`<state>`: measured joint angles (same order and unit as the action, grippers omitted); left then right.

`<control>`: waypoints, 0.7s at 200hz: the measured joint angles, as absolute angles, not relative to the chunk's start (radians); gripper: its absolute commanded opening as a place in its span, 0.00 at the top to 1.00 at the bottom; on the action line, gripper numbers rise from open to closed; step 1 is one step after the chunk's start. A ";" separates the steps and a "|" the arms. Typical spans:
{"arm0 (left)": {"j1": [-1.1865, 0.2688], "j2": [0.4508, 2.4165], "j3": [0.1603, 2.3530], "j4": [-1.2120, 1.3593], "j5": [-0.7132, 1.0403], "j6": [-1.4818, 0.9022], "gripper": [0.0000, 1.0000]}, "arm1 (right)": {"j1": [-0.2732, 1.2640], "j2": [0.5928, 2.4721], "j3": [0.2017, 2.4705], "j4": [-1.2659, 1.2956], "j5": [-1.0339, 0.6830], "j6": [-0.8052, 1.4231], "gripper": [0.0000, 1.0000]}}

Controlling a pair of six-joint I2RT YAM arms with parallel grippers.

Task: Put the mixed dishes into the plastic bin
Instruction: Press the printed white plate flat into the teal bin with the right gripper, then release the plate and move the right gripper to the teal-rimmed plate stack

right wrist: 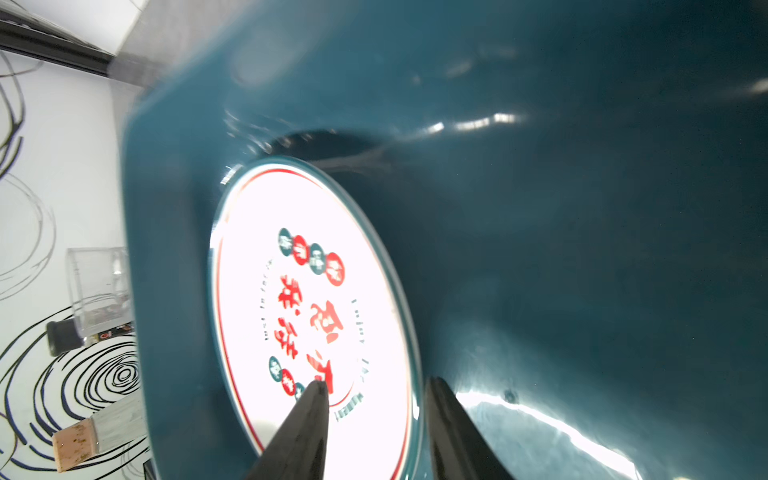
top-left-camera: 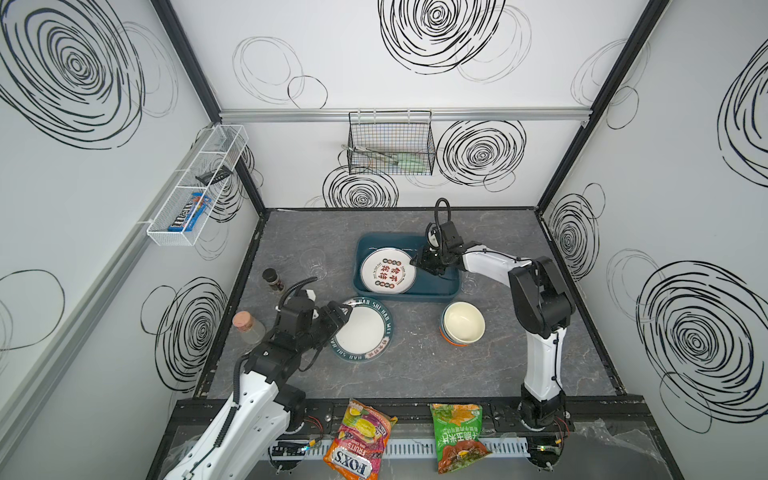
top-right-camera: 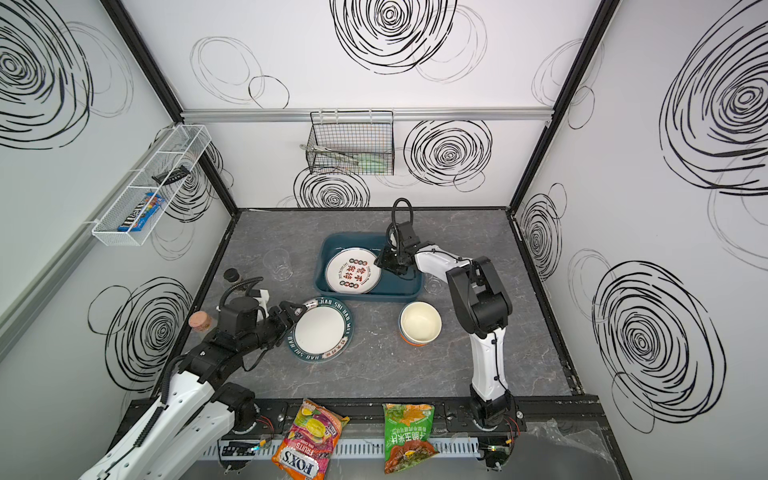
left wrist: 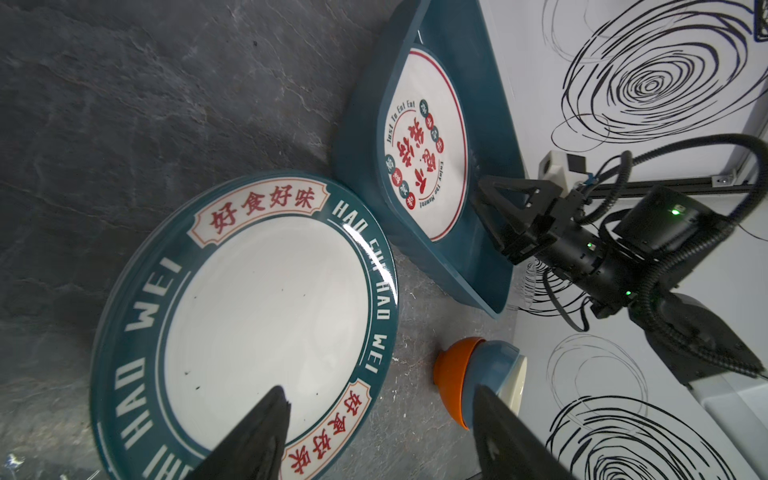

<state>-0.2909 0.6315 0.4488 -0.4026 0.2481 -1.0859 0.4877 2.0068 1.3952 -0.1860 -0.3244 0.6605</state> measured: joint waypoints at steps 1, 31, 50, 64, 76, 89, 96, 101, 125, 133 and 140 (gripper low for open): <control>-0.290 0.632 0.449 -0.403 0.248 -1.085 0.26 | 0.488 2.003 1.395 -0.187 -0.324 0.660 0.57; -0.260 0.634 0.450 -0.444 0.234 -1.061 0.26 | 0.502 1.906 1.390 -0.213 -0.308 0.624 0.57; -0.247 0.642 0.464 -0.490 0.211 -1.038 0.26 | 0.524 1.835 1.369 -0.221 -0.309 0.598 0.58; -0.241 0.653 0.482 -0.522 0.190 -1.023 0.25 | 0.545 1.786 1.350 -0.234 -0.313 0.576 0.58; -0.238 0.660 0.498 -0.542 0.170 -1.010 0.25 | 0.564 1.753 1.337 -0.249 -0.321 0.558 0.57; -0.235 0.669 0.509 -0.559 0.151 -1.002 0.24 | 0.584 1.727 1.321 -0.267 -0.332 0.538 0.57; -0.233 0.672 0.514 -0.569 0.142 -0.997 0.24 | 0.597 1.714 1.312 -0.281 -0.337 0.528 0.57; -0.233 0.675 0.516 -0.576 0.134 -0.994 0.24 | 0.605 1.707 1.306 -0.289 -0.340 0.521 0.57; -0.233 0.694 0.516 -0.596 0.110 -0.987 0.24 | 0.651 1.679 1.279 -0.331 -0.356 0.489 0.56; -0.233 0.701 0.516 -0.602 0.105 -0.987 0.24 | 0.670 1.671 1.269 -0.341 -0.357 0.481 0.56; -0.233 0.707 0.516 -0.606 0.102 -0.986 0.24 | 0.687 1.666 1.261 -0.349 -0.358 0.473 0.56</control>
<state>-0.2325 0.7074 0.5163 -0.6060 0.1017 -0.9863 0.6868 1.6657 1.2606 -0.3492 -0.3584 0.4732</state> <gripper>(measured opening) 0.764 0.443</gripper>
